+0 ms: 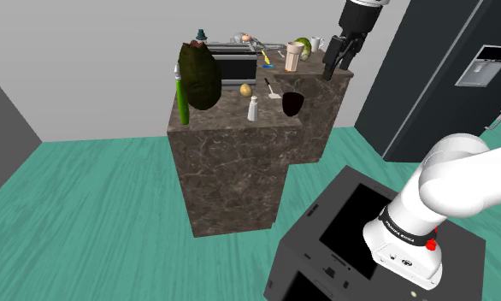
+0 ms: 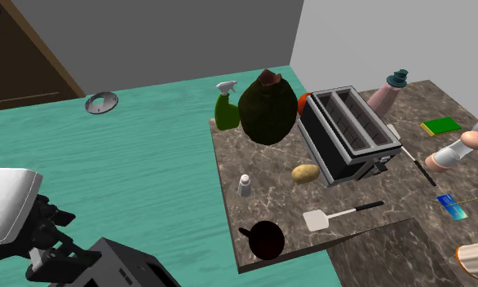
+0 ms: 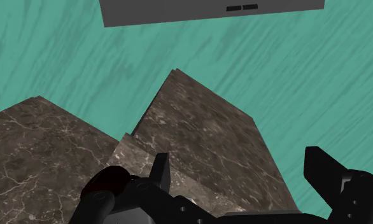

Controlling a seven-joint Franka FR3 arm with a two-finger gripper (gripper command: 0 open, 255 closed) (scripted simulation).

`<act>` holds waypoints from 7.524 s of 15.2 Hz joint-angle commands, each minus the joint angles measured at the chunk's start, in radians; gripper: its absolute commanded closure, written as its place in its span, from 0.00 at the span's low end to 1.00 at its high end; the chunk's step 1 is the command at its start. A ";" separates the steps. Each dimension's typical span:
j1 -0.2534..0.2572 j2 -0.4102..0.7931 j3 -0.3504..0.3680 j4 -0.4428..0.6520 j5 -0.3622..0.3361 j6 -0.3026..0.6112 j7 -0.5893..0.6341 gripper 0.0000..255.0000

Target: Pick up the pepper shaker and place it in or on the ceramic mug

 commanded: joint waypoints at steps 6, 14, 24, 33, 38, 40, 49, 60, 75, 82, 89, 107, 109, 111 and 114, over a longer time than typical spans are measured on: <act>-0.011 0.174 -0.010 0.032 -0.016 0.126 -0.007 0.00; -0.028 0.475 -0.024 0.153 -0.040 0.282 -0.013 0.00; -0.044 0.866 -0.039 0.419 -0.059 0.377 -0.021 0.00; -0.057 1.242 -0.051 0.790 -0.064 0.355 -0.034 0.00; -0.060 1.264 -0.052 0.769 -0.065 0.399 -0.034 0.00; -0.061 1.275 -0.052 0.758 -0.066 0.420 -0.033 0.00; -0.063 1.284 -0.053 0.750 -0.066 0.437 -0.033 0.00; -0.062 1.278 -0.053 0.755 -0.066 0.426 -0.034 1.00; -0.062 1.222 -0.052 0.873 -0.060 0.253 -0.050 1.00; -0.061 1.212 -0.052 0.952 -0.058 0.164 -0.058 1.00; -0.061 1.215 -0.052 1.051 -0.056 0.069 -0.067 1.00; -0.219 0.923 -0.139 0.711 -0.044 0.140 -0.311 1.00; -0.218 0.923 -0.139 0.684 -0.045 0.166 -0.309 1.00; -0.219 0.923 -0.139 0.658 -0.045 0.193 -0.307 1.00; -0.219 0.926 -0.140 0.621 -0.046 0.232 -0.304 1.00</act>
